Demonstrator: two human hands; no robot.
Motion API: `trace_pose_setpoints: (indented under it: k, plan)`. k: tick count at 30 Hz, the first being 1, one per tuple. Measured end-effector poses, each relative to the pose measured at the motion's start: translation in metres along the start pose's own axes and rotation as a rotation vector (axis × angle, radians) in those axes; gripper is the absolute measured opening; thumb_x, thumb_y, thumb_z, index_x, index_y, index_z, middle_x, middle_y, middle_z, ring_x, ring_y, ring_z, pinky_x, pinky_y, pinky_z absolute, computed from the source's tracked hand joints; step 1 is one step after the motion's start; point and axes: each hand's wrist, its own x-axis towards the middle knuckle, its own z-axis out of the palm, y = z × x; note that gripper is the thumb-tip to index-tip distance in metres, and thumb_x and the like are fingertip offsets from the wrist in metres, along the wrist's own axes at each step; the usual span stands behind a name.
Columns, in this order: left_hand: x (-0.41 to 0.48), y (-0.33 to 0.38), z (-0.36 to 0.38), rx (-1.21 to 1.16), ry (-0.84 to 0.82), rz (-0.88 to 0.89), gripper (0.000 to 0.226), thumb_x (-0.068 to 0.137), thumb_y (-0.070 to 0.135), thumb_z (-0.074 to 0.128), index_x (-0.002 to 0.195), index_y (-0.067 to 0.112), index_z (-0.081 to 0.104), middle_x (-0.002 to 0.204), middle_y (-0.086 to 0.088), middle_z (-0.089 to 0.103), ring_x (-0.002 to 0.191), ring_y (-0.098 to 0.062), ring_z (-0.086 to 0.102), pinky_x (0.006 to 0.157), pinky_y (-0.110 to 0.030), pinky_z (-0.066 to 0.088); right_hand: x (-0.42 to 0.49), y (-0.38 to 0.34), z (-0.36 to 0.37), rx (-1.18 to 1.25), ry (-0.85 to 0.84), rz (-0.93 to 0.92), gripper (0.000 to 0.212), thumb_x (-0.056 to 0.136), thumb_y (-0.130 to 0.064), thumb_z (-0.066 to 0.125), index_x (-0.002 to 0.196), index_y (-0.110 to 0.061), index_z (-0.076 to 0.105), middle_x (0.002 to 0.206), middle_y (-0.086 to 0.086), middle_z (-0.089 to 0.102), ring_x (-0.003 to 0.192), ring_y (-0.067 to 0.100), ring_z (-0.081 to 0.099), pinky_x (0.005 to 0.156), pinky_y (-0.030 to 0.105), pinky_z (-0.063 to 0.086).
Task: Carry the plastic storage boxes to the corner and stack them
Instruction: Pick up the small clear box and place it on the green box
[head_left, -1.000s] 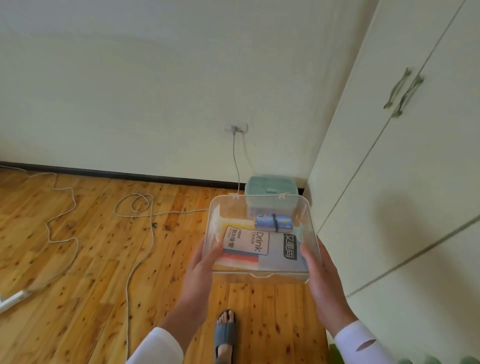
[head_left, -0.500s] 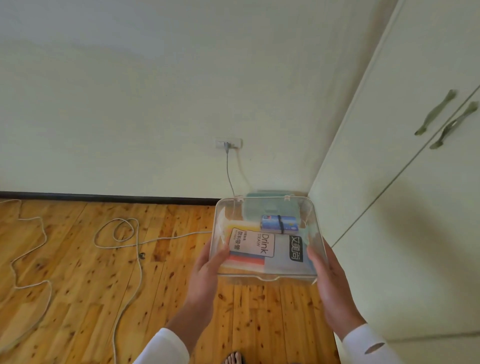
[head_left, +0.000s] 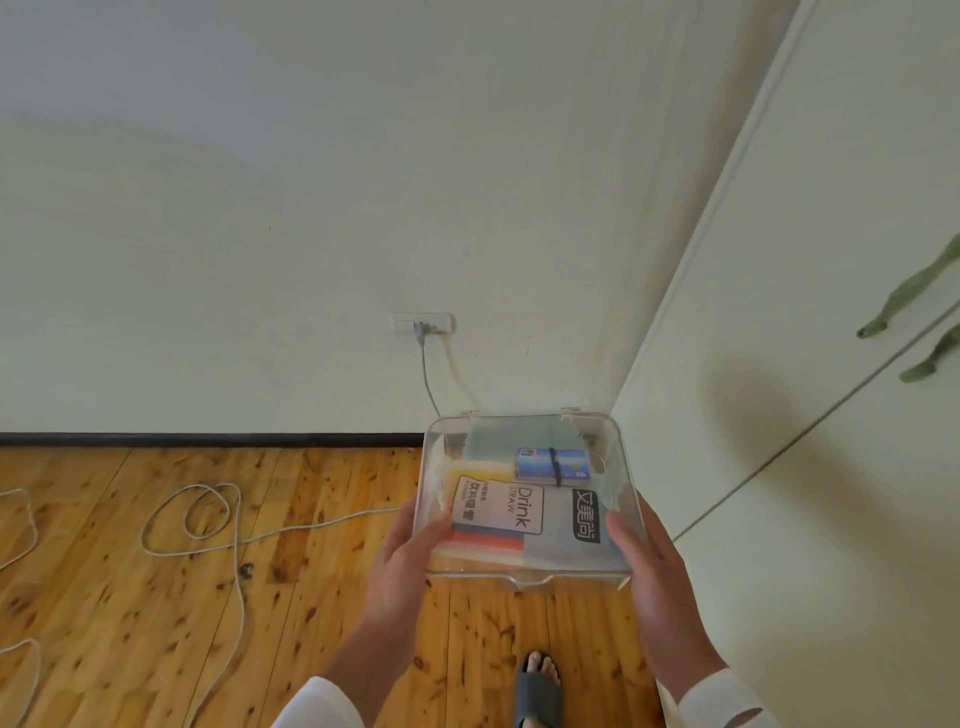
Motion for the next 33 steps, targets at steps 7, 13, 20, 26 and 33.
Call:
trace_pose_setpoints:
  k: [7, 13, 20, 26, 33]
  plan:
    - [0.07, 0.014, 0.049, 0.016, 0.071, -0.037, 0.033, 0.088, 0.027, 0.064, 0.118, 0.04, 0.064, 0.106, 0.007, 0.074, 0.103, -0.019, 0.067, 0.082, -0.034, 0.048, 0.089, -0.007, -0.03, 0.016, -0.057, 0.023, 0.038, 0.093, -0.035, 0.051, 0.132, -0.035, 0.054, 0.113, -0.008, 0.068, 0.104, 0.011, 0.065, 0.072, 0.03, 0.059]
    - [0.109, 0.016, 0.075, 0.025, 0.099, -0.079, 0.031, 0.088, 0.026, 0.064, 0.116, 0.039, 0.064, 0.104, 0.008, 0.074, 0.097, -0.013, 0.069, 0.077, -0.03, 0.048, 0.143, -0.01, -0.046, -0.015, -0.065, 0.072, 0.035, 0.09, -0.036, 0.055, 0.124, -0.039, 0.059, 0.105, -0.013, 0.07, 0.097, 0.003, 0.066, 0.064, 0.023, 0.057]
    - [0.163, 0.013, 0.083, 0.051, 0.089, -0.141, 0.033, 0.089, 0.025, 0.064, 0.12, 0.035, 0.062, 0.105, 0.006, 0.074, 0.089, -0.009, 0.071, 0.068, -0.022, 0.053, 0.203, -0.002, -0.049, -0.066, -0.041, 0.153, 0.03, 0.095, -0.024, 0.056, 0.121, -0.037, 0.062, 0.105, -0.012, 0.07, 0.096, 0.003, 0.066, 0.063, 0.021, 0.056]
    - [0.225, 0.017, 0.087, 0.0, 0.052, -0.19, 0.034, 0.087, 0.017, 0.065, 0.115, 0.038, 0.066, 0.103, 0.005, 0.074, 0.086, -0.011, 0.072, 0.056, -0.017, 0.055, 0.251, 0.004, -0.041, -0.127, 0.019, 0.195, 0.035, 0.094, -0.016, 0.058, 0.124, -0.034, 0.06, 0.105, -0.012, 0.071, 0.097, 0.007, 0.066, 0.065, 0.021, 0.056]
    - [0.292, 0.018, 0.083, -0.046, 0.013, -0.266, 0.033, 0.087, 0.008, 0.065, 0.109, 0.032, 0.067, 0.097, 0.005, 0.075, 0.084, -0.013, 0.073, 0.057, -0.019, 0.056, 0.314, 0.015, -0.026, -0.187, 0.097, 0.287, 0.043, 0.092, -0.009, 0.06, 0.131, -0.025, 0.054, 0.115, -0.004, 0.067, 0.102, 0.013, 0.063, 0.063, 0.018, 0.055]
